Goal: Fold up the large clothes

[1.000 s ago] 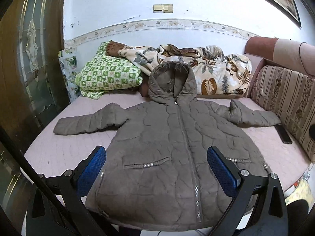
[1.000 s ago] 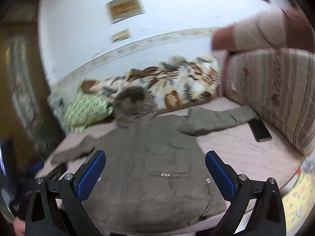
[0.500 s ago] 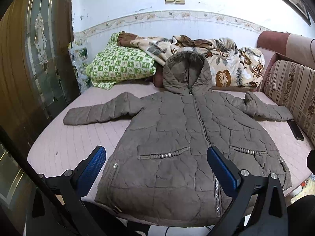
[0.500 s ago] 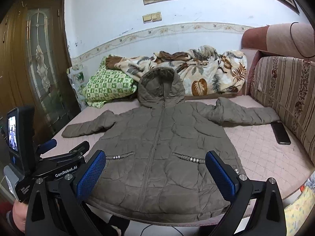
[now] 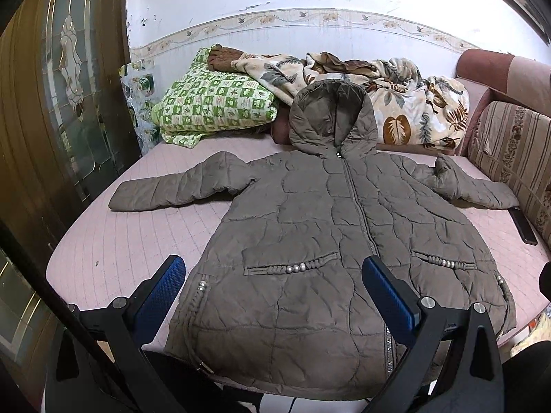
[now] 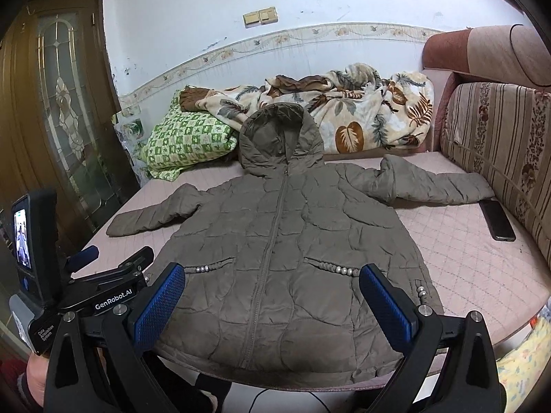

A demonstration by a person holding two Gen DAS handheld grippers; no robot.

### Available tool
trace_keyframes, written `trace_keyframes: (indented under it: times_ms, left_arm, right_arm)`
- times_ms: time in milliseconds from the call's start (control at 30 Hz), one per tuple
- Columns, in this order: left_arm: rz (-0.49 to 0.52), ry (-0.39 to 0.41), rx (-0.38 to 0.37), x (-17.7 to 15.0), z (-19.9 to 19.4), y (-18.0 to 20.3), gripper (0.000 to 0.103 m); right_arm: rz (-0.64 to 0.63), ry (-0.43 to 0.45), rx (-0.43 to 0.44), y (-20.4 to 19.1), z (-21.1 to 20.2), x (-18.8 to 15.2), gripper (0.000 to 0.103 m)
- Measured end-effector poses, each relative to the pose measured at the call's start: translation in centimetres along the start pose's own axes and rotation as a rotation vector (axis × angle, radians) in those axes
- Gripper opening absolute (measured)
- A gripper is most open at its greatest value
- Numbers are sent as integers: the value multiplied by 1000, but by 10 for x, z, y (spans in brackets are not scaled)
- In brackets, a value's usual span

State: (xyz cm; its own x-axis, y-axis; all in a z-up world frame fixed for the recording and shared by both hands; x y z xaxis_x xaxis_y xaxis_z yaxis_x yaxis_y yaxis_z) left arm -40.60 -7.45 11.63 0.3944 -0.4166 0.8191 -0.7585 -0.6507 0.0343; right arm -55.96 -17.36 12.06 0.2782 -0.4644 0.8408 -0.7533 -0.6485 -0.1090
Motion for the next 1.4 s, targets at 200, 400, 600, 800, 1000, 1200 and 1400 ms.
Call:
trace_keyframes:
  times_ms: [200,400,600,800,1000,1200,1400]
  left_arm:
    - [-2,-11,5,-1,10,0,102]
    - [-3,-35,11,-5,22,-2,102]
    - [-5,-57,17,-4,35,-2,102]
    - [-8,-76,17,-2,51,-2,102]
    - [27,-7,-7,41,76,6,102]
    - [-24,41,-58,103,138,16,102]
    - [-16,-18,-98,79,209,25,102]
  right_arm:
    - [17,-29,7,6,12,-2,102]
    - [47,-66,9,14,27,-5,102]
    - [75,-95,13,22,41,-7,102]
    - [94,-121,2,30,56,-8,102]
    - [173,-125,-23,70,72,10,102]
    - [353,-115,-77,164,98,47,102]
    - [622,-112,-100,285,143,75,86]
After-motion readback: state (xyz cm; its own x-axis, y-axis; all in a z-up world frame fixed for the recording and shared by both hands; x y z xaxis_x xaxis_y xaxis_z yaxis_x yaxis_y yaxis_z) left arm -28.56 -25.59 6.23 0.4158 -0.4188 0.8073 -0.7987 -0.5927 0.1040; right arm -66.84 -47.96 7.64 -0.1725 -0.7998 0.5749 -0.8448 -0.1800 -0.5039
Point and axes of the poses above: each gripper's, at about its wrist camera, not at the fingertips, and z roughly the way its jaws point, y to its right, x to its top, the point moved 7 cm from there along z, roughly the way its jaws point, and after that the axes turned 10 degrees about -x, right-handed, at the moved point
